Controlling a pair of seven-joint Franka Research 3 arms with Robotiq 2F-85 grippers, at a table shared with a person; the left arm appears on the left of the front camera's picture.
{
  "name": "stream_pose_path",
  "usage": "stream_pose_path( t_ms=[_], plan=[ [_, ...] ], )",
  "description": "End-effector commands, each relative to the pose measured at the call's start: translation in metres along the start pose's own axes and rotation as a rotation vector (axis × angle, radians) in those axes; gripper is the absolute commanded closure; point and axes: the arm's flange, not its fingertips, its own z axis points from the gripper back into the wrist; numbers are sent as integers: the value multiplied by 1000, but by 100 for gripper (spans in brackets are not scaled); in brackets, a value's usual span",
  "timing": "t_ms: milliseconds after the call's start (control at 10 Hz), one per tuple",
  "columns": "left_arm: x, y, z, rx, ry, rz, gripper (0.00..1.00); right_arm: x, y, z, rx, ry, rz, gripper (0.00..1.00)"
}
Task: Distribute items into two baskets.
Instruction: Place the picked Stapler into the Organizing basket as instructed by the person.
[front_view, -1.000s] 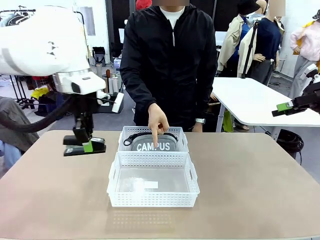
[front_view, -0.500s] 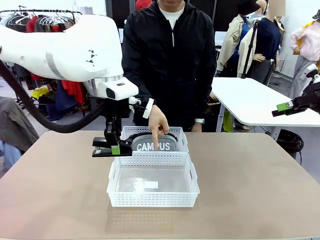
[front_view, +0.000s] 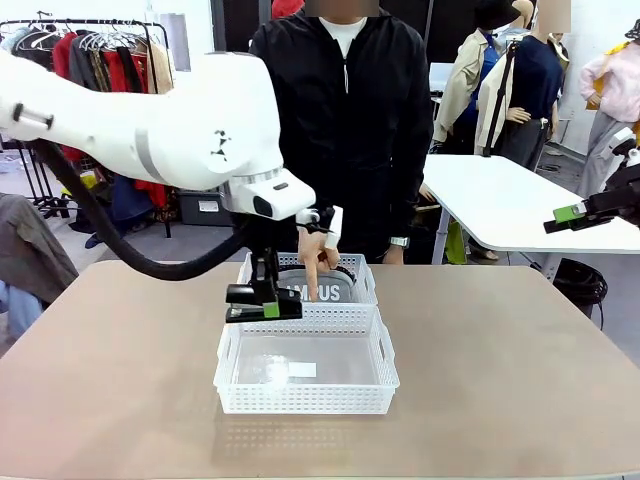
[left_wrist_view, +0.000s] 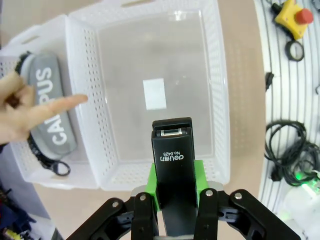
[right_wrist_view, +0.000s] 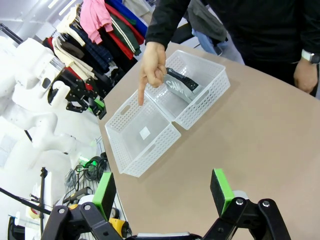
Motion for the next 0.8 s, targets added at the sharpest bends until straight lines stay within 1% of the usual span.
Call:
stream_pose_path(
  t_ms=[0, 100, 200, 400, 700],
  plan=[
    [18, 3, -9, 14, -6, 0, 94, 0, 4, -1, -8, -4, 0, 0],
    [25, 6, -14, 41, -30, -5, 94, 0, 4, -1, -8, -4, 0, 0],
    [33, 11, -20, 30, -41, 5, 94, 0, 4, -1, -8, -4, 0, 0],
    [47, 18, -40, -22, -6, -8, 94, 0, 4, -1, -8, -4, 0, 0],
    [60, 21, -68, -18, 26, -45, 94, 0, 4, -1, -8, -4, 0, 0]
  ],
)
